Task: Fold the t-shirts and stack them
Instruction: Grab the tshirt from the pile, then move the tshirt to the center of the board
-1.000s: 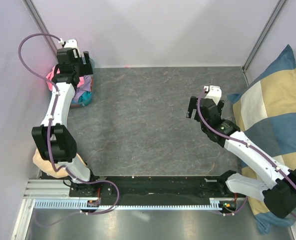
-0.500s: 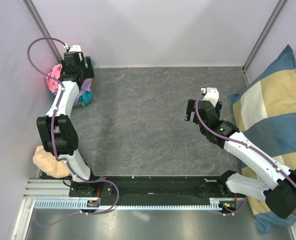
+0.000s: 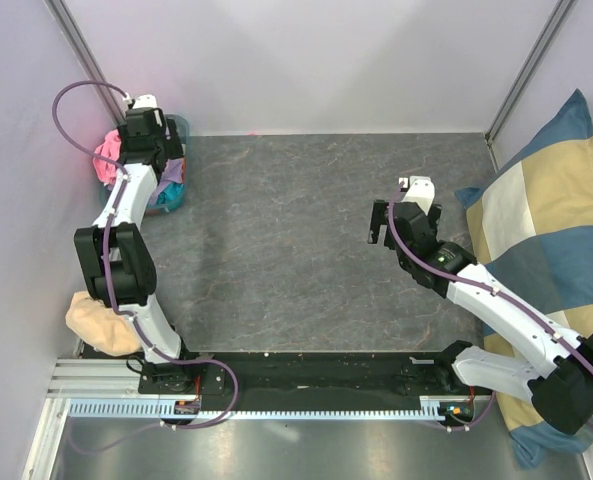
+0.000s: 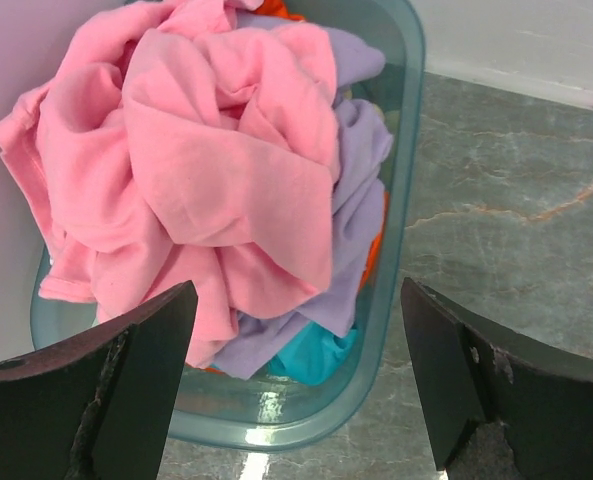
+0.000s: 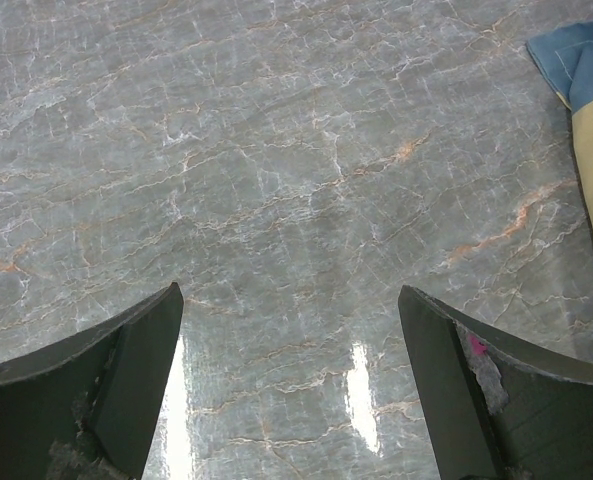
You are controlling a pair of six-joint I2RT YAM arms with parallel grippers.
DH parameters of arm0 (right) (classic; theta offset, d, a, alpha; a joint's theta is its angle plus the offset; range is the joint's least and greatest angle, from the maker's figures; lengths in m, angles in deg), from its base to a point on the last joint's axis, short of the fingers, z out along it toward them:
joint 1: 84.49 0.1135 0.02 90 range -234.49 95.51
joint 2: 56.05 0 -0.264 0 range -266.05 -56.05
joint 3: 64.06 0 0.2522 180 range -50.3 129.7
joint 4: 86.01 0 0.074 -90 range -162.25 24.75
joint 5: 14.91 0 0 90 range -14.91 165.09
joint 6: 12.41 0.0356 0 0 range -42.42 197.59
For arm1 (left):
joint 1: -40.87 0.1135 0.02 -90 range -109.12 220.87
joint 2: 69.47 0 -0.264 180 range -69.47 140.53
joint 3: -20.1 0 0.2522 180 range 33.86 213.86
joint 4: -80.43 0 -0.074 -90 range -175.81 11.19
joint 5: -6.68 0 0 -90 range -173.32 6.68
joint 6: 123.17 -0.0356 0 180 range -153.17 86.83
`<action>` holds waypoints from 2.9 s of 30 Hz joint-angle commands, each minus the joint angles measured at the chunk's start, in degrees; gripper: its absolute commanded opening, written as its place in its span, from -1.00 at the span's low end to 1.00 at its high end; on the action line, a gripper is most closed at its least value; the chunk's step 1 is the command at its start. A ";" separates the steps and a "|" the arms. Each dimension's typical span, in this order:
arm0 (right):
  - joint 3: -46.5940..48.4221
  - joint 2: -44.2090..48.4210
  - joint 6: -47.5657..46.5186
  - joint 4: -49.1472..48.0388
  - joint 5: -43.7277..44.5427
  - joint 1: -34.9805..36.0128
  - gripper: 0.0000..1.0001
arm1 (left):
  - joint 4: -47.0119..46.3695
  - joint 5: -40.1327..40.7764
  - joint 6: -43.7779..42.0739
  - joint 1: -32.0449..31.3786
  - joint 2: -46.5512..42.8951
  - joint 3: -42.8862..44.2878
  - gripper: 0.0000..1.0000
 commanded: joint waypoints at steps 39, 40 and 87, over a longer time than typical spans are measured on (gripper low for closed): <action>1.11 -1.11 2.77 -0.58 -3.87 2.22 0.96 | -0.04 -7.81 6.77 -4.57 -20.29 -4.20 -0.96; 1.20 -1.02 2.86 -0.49 -3.78 2.39 0.96 | 0.75 -8.61 6.85 -4.83 -22.13 -3.49 -0.96; 7.97 7.06 8.31 11.82 15.82 3.45 0.96 | 1.47 -4.04 21.61 -71.02 -21.36 -18.68 -0.96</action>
